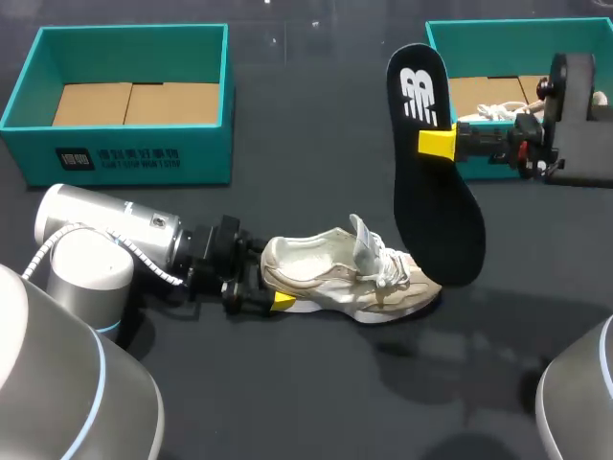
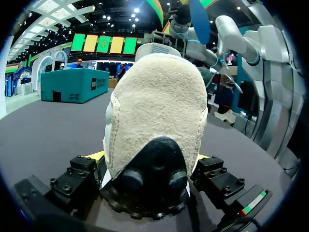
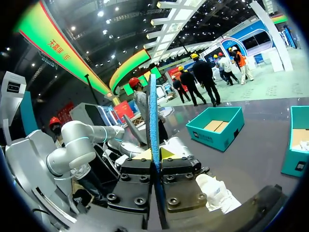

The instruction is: Take the shoe out of the shoebox, open the shoe tongue, remove and reinsert the insole, then place the shoe into the shoebox

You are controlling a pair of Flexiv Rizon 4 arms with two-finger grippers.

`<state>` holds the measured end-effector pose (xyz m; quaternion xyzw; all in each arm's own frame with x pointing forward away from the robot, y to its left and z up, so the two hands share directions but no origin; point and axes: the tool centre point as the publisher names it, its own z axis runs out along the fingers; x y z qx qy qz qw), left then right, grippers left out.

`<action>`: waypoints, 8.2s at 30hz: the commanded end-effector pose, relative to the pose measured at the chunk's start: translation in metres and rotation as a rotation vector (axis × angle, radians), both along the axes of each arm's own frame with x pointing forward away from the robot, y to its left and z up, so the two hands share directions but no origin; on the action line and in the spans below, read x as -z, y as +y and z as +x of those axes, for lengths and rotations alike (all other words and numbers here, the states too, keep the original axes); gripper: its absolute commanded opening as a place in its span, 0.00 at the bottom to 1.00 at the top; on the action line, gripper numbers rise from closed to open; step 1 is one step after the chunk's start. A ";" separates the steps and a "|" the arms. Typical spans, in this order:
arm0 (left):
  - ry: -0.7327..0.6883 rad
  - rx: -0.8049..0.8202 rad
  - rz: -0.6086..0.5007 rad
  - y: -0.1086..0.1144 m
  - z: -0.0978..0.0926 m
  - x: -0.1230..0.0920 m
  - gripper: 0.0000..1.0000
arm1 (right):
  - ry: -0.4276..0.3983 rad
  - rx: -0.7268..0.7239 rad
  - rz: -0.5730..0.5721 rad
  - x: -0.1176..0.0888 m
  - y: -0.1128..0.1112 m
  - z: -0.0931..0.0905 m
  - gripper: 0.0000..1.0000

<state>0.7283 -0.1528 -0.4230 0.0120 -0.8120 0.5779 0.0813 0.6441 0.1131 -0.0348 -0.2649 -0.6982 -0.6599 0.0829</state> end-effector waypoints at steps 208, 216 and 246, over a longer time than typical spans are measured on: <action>-0.223 0.077 1.136 -0.016 0.053 -0.061 1.00 | -0.124 0.052 0.126 0.019 -0.004 -0.026 0.00; -0.212 0.084 1.132 -0.021 0.051 -0.045 0.96 | -0.124 0.052 0.126 0.019 -0.004 -0.026 0.00; -0.259 0.370 1.082 -0.020 0.047 -0.058 0.00 | -0.124 0.052 0.126 0.019 -0.004 -0.026 0.00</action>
